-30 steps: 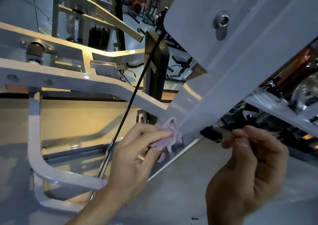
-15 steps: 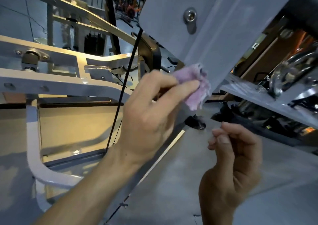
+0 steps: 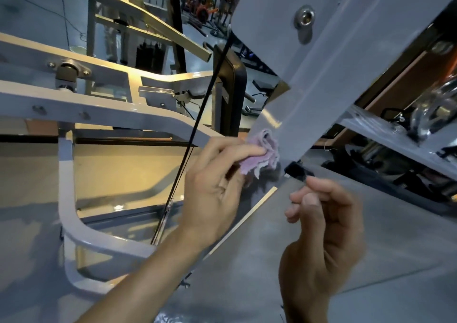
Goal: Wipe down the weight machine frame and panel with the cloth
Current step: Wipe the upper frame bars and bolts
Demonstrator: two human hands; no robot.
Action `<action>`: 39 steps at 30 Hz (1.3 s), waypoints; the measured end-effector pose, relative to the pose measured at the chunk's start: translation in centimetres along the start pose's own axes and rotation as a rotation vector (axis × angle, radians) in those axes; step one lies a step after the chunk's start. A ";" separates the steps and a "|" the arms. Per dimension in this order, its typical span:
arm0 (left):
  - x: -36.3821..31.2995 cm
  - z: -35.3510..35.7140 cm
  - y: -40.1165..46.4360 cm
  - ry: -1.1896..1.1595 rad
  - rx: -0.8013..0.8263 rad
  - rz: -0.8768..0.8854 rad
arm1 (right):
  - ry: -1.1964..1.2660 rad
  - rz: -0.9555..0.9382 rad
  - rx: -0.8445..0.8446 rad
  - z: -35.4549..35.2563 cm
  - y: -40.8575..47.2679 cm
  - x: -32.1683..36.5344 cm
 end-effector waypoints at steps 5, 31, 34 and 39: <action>4.1 0.4 -6.4 -0.241 0.054 -0.298 | -0.003 0.014 0.052 1.0 -0.9 -0.7; 8.0 0.3 -4.1 -0.341 0.155 -0.404 | -0.047 0.200 0.089 3.3 -3.2 -4.7; 6.9 -0.5 -7.8 -0.331 0.116 -0.423 | -0.035 0.219 0.084 3.0 -3.5 -5.3; 3.4 -0.7 -2.9 -0.377 0.088 -0.295 | -0.040 0.233 0.076 2.7 -3.7 -5.4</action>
Point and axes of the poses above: each hand's wrist, its own y-axis towards the middle knuckle, its own z-axis out of the palm, x = y × z, the point moved 1 cm from there along y, towards the middle knuckle, and after that the axes turned 13 degrees about x, right-handed, at the moved point
